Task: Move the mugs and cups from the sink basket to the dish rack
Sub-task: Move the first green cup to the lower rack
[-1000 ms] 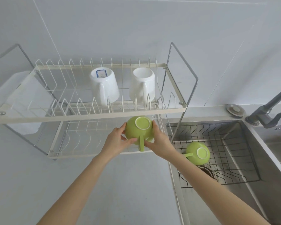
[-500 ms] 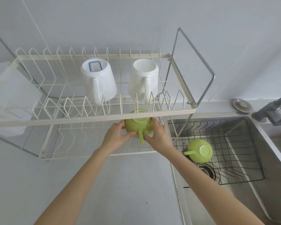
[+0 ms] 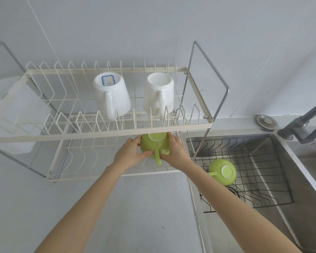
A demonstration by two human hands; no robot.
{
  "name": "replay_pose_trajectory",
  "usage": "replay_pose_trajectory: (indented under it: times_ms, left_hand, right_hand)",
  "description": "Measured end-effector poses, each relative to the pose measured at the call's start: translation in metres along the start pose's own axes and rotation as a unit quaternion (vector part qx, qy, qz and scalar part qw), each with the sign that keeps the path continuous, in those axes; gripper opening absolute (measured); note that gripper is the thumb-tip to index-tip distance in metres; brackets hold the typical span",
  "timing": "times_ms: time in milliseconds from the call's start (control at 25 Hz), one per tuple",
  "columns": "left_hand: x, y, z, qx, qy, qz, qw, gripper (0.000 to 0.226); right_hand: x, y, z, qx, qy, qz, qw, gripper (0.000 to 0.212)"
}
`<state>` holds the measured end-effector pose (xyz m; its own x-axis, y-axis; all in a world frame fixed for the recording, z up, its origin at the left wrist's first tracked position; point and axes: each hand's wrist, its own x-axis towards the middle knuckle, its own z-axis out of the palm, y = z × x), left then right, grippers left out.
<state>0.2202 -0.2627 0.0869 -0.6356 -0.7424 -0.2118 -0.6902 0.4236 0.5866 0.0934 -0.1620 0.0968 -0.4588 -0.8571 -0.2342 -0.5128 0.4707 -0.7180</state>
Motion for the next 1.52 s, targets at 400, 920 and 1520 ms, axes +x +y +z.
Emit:
replay_pose_trajectory:
  times_ms: [400,920,1520]
  left_hand:
    - [-0.001,0.004,0.002,-0.003,0.005,-0.010,1.000,0.069]
    - [-0.086,0.031,-0.005,0.215,0.026,0.058,0.975,0.061]
    - [-0.149,0.100,0.083,0.254,-0.038,0.107,0.961,0.064]
  right_hand:
    - [-0.002,-0.004,-0.008,-0.058,-0.037,0.000,0.998,0.091]
    - [-0.091,-0.001,-0.019,-0.256,-0.015,-0.081,0.963,0.078]
    - [-0.167,0.107,-0.054,-0.259,-0.019,-0.009,0.966,0.072]
